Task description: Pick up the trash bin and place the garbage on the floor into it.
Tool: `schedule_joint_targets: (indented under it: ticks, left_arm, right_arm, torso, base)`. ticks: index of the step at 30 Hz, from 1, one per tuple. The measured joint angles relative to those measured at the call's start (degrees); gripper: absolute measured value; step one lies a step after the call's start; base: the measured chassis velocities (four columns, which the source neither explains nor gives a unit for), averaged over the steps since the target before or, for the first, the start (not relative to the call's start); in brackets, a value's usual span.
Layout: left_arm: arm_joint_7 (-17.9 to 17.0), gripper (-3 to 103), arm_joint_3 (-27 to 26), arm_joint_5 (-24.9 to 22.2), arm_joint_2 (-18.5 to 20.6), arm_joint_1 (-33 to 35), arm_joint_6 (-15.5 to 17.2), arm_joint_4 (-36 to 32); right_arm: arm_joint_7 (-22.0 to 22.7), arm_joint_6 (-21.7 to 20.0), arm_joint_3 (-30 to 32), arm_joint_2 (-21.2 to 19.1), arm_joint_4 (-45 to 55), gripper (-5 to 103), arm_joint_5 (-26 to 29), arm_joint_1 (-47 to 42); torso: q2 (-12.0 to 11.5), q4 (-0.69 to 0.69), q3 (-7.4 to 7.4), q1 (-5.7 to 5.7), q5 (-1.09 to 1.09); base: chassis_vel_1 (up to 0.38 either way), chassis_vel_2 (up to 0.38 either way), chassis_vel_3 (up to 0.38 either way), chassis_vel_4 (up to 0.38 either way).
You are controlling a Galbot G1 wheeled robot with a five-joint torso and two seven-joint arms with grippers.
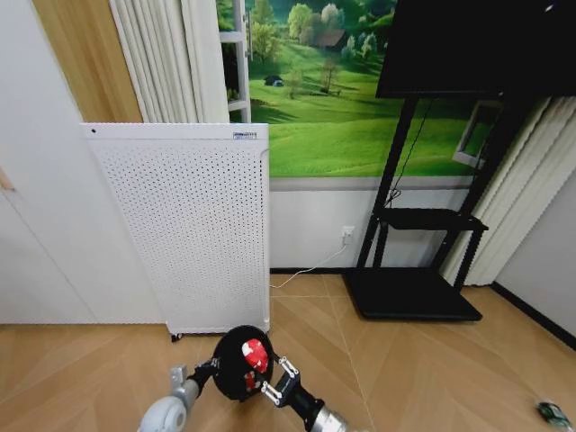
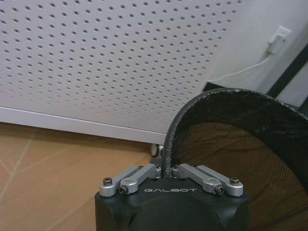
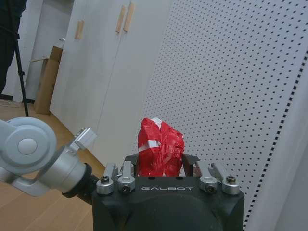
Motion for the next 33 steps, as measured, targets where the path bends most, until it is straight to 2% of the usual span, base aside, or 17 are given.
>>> schedule_joint_targets:
  ticks: [3,8,20,21,22,25,26,28,30,31,32,33]
  left_arm:
    - [0.0,3,0.4,0.0,0.0,0.4,0.0,-0.7]
    - [0.1,3,0.8,-0.4,0.2,5.6,0.5,-7.4]
    - [0.3,3,-3.1,-0.7,0.1,9.7,0.6,-9.9]
    - [0.3,3,-3.3,-0.7,0.0,10.0,0.6,-10.1]
    - [0.3,3,-3.3,-0.7,0.0,10.0,0.6,-10.1]
    - [0.3,3,-3.9,-0.9,-0.4,10.6,0.6,-10.6]
    - [0.3,3,-3.9,-0.9,-0.4,10.6,0.6,-10.6]
    - [0.3,3,-4.2,-0.9,-0.8,10.9,0.6,-10.8]
    - [0.3,3,-4.3,-1.0,-1.0,11.0,0.6,-10.9]
    - [0.4,3,-4.5,-0.9,-1.3,11.2,0.6,-11.0]
    - [0.4,3,-4.7,-0.9,-1.4,11.3,0.6,-11.0]
    - [0.4,3,-4.7,-0.9,-1.4,11.3,0.6,-11.0]
  right_arm:
    - [0.0,0.2,-0.5,0.4,-0.8,48,-0.8,0.3]
    - [-0.2,1.0,-3.0,3.0,-7.0,48,-3.1,3.2]
    - [0.6,1.1,-3.2,2.8,-9.1,47,-2.7,3.1]
    - [0.7,1.2,-3.1,2.8,-9.1,51,-2.8,2.9]
    - [0.7,1.2,-3.1,2.8,-9.1,51,-2.8,2.9]
    - [0.7,1.6,-2.7,2.7,-9.1,68,-2.9,2.7]
    - [0.7,1.6,-2.7,2.7,-9.1,68,-2.9,2.7]
    - [0.5,1.9,-2.4,2.8,-9.1,79,-3.0,2.6]
    - [0.5,2.0,-2.2,2.8,-9.1,79,-3.0,2.6]
    - [0.4,2.2,-1.9,2.8,-9.1,89,-2.9,2.6]
    - [0.4,2.3,-1.5,2.8,-8.8,94,-2.4,2.5]
    - [0.4,2.3,-1.5,2.8,-8.8,94,-2.4,2.5]
  torso:
    - [0.0,0.00,0.00,0.00,0.00]
    - [0.0,0.02,0.00,0.00,0.01]
    - [0.0,0.02,0.00,0.00,0.00]
    - [0.0,0.02,0.00,0.00,0.00]
    - [0.0,0.02,0.00,0.00,0.00]
    - [0.0,0.01,0.00,0.00,0.00]
    - [0.0,0.01,0.00,0.00,0.00]
    - [0.0,0.01,-0.01,0.00,0.00]
    - [0.0,0.01,0.00,0.00,0.00]
    - [0.0,0.01,0.00,0.00,0.00]
    - [0.0,0.01,0.00,0.00,0.00]
    - [0.0,0.01,0.00,0.00,0.00]
  base:
    - [0.000,0.000,0.000,0.000]
    - [0.000,0.000,0.000,0.000]
    - [0.000,0.000,0.000,0.000]
    - [0.000,0.000,0.000,0.000]
    - [0.000,0.000,0.000,0.000]
    - [0.000,0.000,0.000,0.000]
    - [0.000,0.000,0.000,0.000]
    - [0.000,0.000,0.000,0.000]
    - [0.000,0.000,0.000,0.000]
    - [0.000,0.000,0.000,0.000]
    - [0.000,0.000,0.000,0.000]
    - [0.000,0.000,0.000,0.000]
